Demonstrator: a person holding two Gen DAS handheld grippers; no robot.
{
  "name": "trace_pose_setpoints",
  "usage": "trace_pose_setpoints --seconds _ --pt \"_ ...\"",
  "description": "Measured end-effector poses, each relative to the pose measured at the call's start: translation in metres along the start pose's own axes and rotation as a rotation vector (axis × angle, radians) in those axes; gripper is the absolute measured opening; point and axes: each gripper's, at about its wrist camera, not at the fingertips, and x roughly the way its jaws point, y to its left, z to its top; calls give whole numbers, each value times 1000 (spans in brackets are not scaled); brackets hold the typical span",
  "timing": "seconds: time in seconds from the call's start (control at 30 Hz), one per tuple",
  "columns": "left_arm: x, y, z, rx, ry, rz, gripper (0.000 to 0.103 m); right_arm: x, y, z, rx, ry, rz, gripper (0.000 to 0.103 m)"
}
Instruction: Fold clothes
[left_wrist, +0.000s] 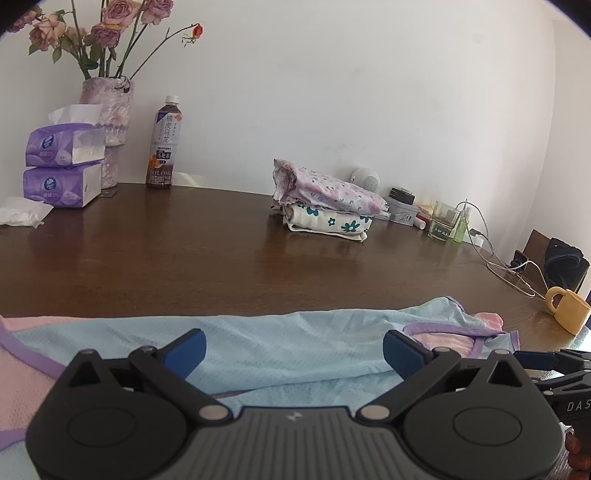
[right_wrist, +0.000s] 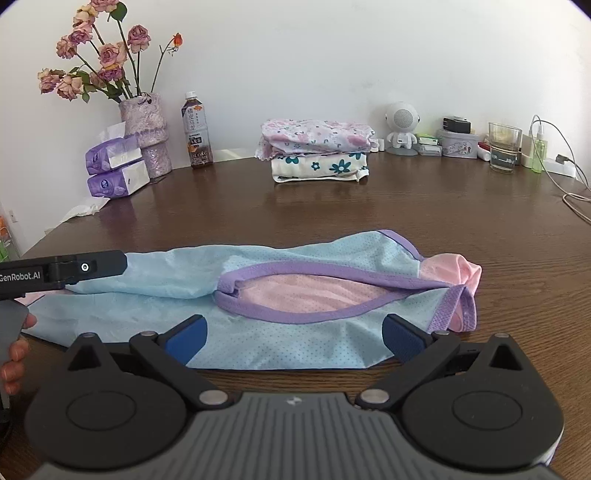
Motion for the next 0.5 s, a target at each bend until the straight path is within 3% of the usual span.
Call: trace_pose_setpoints --seconds 0.27,0.5 --pt "4 -21 5 52 18 -83 99 -13 -41 1 96 -40 -83 103" --pt "34 -71 20 125 62 -173 86 -9 -92 18 172 -63 -149 103"
